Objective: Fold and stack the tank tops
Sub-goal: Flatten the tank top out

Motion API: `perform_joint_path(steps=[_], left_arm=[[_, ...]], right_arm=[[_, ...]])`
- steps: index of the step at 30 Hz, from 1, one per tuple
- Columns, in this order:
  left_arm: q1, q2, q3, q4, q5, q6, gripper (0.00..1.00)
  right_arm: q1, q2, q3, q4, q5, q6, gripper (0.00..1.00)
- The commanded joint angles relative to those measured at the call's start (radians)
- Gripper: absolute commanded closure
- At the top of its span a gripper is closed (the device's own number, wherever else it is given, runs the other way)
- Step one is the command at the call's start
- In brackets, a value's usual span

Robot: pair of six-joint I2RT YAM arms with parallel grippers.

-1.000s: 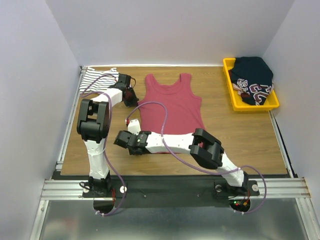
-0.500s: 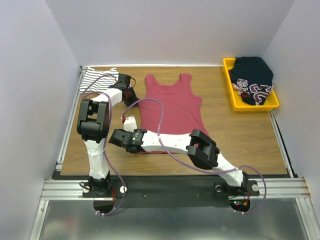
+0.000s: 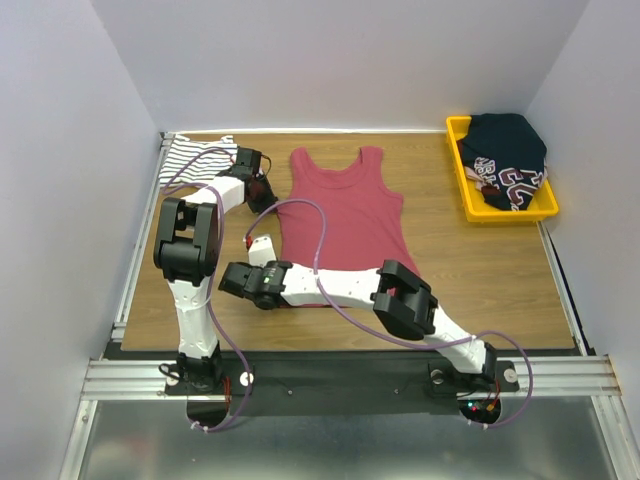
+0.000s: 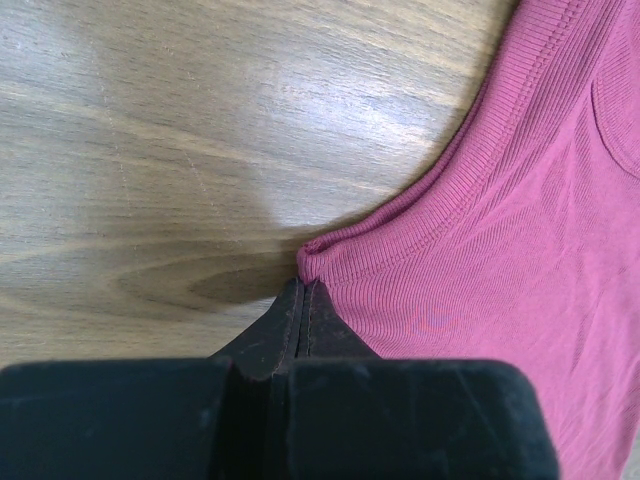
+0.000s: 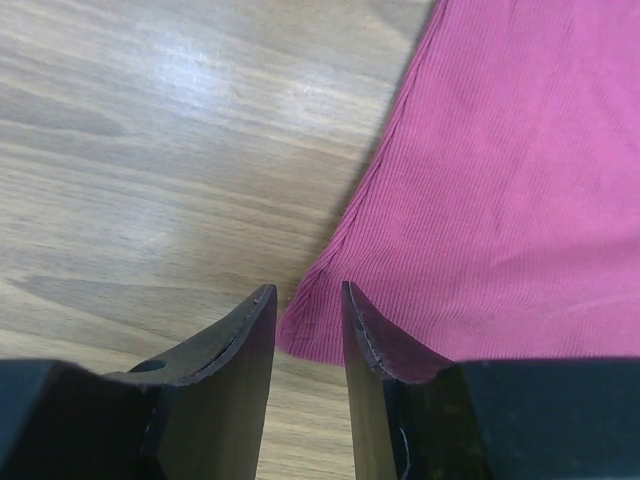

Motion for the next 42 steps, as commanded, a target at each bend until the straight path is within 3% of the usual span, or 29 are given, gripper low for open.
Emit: perform_joint_path(steps=[1, 14, 27, 42], left_arm=[[0.0, 0.005, 0.005, 0.002, 0.006, 0.012, 1.0], [0.0, 0.017, 0.008, 0.002, 0.003, 0.009, 1.0], [0.0, -0.01, 0.011, 0.022, 0.02, -0.008, 1.0], [0.009, -0.145, -0.047, 0.042, -0.02, -0.072, 1.0]], right_arm=[[0.019, 0.03, 0.033, -0.021, 0.019, 0.033, 0.62], [0.028, 0.029, 0.005, -0.024, 0.001, 0.061, 0.65], [0.03, -0.045, -0.018, -0.016, -0.047, 0.052, 1.0], [0.035, -0.214, -0.123, 0.082, -0.13, 0.027, 1.0]])
